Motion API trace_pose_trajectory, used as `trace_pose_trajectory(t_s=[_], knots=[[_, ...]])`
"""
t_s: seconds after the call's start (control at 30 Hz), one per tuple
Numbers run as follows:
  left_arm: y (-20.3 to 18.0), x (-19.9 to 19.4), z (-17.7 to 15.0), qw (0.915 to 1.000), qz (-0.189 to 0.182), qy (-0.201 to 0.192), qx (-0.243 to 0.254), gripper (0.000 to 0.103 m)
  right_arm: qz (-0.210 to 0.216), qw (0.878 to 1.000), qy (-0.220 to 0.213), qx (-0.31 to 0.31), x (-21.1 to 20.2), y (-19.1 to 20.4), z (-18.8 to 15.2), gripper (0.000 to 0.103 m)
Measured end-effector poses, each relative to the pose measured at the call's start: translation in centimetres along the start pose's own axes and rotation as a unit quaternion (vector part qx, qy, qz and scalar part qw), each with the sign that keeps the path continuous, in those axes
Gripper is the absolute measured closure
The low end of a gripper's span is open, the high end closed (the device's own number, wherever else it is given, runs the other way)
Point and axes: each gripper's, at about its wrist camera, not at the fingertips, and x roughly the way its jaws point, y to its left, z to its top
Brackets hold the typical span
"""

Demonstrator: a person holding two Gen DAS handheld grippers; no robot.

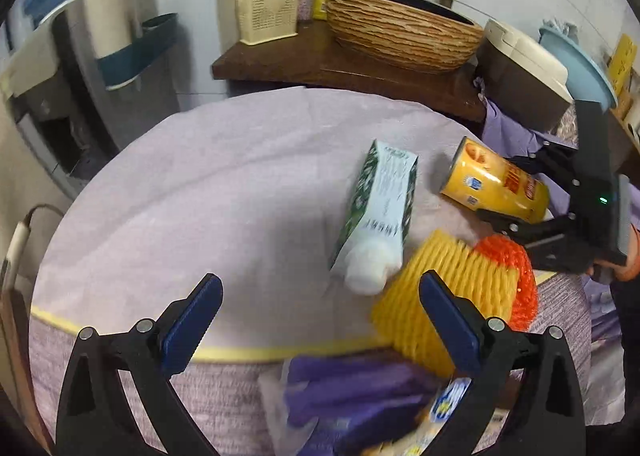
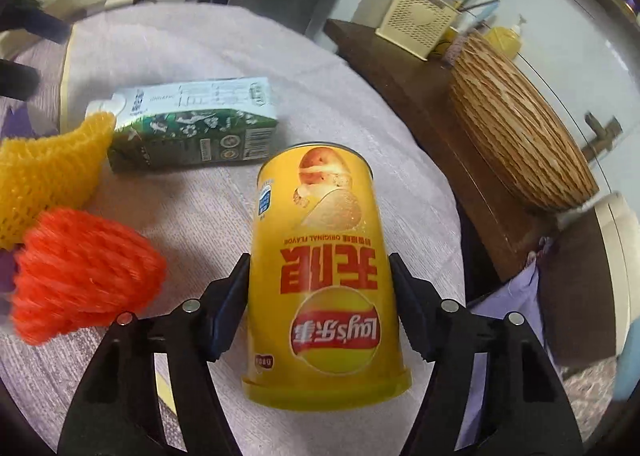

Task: Collect trash
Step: 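Grasp the yellow Lay's can with the right tool while the left tool grasps the green milk carton, then carry both items over the bin and open the right tool to drop the can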

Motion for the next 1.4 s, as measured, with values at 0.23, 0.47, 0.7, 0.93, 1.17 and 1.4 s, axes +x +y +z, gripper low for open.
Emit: trace_pose_trajectory(t_s=[0.23, 0.47, 0.7, 0.93, 1.17, 1.4], knots=[[-3.1, 4.5, 5.0, 0.9976, -0.030, 0.042, 0.047, 0.006, 0.023, 0.997, -0.037, 0.069, -3.7, -2.9, -3.1, 0.036], [-5.1, 9.9, 6.4, 0.9901, 0.005, 0.105, 0.093, 0.012, 0.031, 0.993, -0.056, 0.102, -6.5, -4.1, -7.2, 0.036], [-5.8, 11.9, 6.3, 0.9868, 0.036, 0.118, 0.105, 0.052, 0.035, 0.987, -0.069, 0.139, -8.3, -5.0, -10.1, 0.036], [-5.1, 7.0, 7.0, 0.9954, 0.045, 0.037, 0.076, 0.052, 0.039, 0.979, -0.096, 0.178, -10.4, -5.3, -12.9, 0.036], [-4.7, 0.0, 6.1, 0.9968, 0.045, -0.055, 0.037, 0.053, 0.046, 0.969, -0.124, 0.208, -12.9, -4.8, -15.3, 0.036], [-6.9, -5.9, 3.8, 0.9913, 0.037, -0.125, 0.021, 0.053, 0.051, 0.959, -0.151, 0.237, -16.2, -4.4, -18.2, 0.036]])
